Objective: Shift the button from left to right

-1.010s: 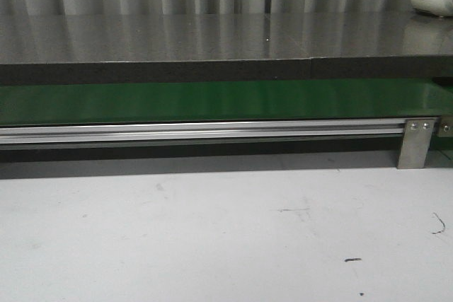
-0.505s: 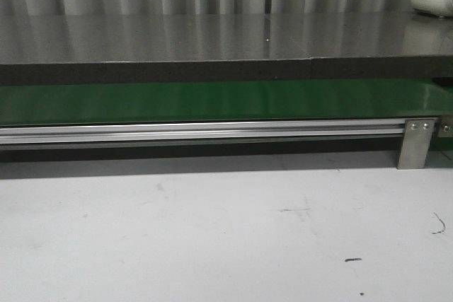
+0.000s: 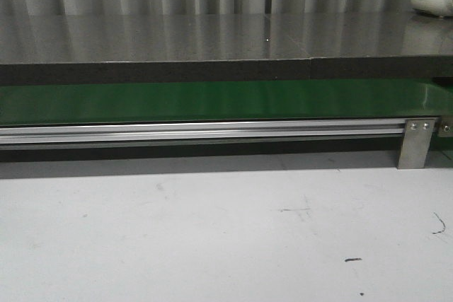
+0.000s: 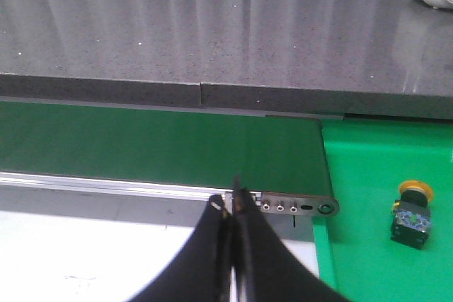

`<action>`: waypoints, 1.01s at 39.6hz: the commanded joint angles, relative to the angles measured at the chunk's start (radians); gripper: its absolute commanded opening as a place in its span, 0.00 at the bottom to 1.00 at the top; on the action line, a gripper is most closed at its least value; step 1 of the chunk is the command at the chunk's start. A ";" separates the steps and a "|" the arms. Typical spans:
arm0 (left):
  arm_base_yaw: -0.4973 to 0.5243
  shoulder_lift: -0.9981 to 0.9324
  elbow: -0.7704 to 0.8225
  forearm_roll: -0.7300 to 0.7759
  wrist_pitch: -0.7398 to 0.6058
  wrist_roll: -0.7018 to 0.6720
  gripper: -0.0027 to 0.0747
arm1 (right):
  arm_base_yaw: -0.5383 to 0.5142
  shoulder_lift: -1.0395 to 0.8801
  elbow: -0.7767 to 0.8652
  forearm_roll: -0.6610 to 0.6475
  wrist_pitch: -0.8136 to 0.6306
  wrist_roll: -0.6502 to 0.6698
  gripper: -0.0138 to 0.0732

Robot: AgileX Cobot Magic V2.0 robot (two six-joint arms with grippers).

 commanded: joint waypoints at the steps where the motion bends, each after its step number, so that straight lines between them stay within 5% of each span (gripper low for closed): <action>1: 0.001 -0.020 0.028 0.000 -0.077 -0.014 0.01 | 0.003 0.007 -0.025 -0.002 -0.080 -0.002 0.08; 29: 0.001 -0.020 0.028 0.000 -0.077 -0.014 0.01 | 0.003 0.005 -0.018 -0.011 -0.082 -0.004 0.08; 40: 0.001 -0.020 0.028 0.000 -0.077 -0.014 0.01 | -0.063 -0.173 0.180 0.003 -0.118 -0.020 0.08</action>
